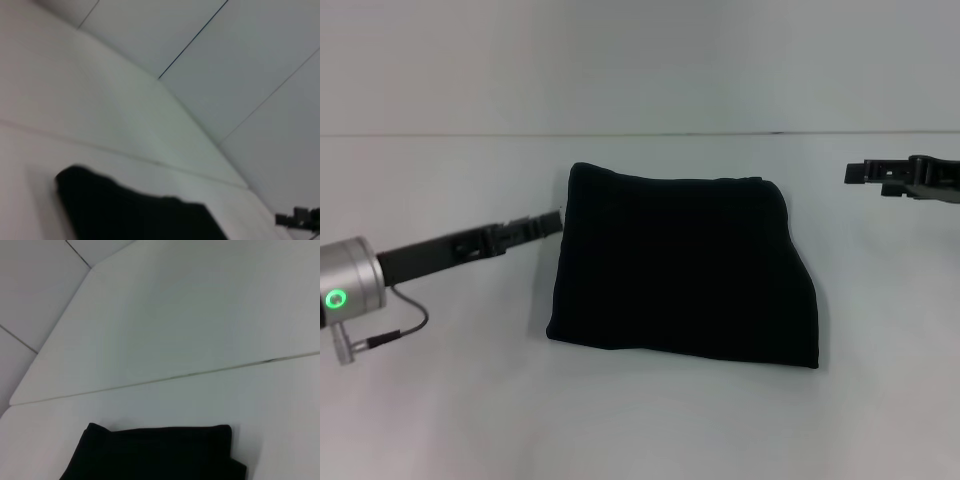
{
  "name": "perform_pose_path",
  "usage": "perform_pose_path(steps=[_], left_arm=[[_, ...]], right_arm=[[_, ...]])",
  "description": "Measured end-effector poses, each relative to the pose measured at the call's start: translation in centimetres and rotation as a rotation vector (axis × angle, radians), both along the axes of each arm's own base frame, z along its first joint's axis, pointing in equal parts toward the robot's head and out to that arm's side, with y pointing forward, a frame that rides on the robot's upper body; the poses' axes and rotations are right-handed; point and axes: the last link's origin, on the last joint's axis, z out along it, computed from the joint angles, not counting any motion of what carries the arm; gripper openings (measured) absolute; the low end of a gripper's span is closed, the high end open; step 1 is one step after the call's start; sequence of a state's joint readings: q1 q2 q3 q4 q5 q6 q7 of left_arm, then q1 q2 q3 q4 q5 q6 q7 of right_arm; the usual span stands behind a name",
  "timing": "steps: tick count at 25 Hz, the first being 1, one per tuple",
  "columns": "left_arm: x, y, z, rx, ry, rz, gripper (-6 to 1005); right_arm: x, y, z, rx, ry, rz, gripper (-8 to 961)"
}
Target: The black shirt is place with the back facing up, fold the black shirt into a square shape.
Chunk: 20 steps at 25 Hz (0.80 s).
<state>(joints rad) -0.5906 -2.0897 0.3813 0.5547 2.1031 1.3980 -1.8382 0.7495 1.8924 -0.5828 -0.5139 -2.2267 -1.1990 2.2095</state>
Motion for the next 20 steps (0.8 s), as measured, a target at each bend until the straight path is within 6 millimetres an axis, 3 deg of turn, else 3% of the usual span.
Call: perform_pose_path(steps=[8,20], left_arm=[[-1.2,-1.1,-0.8,-0.112,0.076,0.049,677],[-1.4,-1.5,-2.1,-0.182,0.118,0.075,649]], right_arm=[[0.0,0.1,0.2,0.005,-0.004,0.000,857],[0.2,0.0,0.2,0.000,-0.009,0.000,857]])
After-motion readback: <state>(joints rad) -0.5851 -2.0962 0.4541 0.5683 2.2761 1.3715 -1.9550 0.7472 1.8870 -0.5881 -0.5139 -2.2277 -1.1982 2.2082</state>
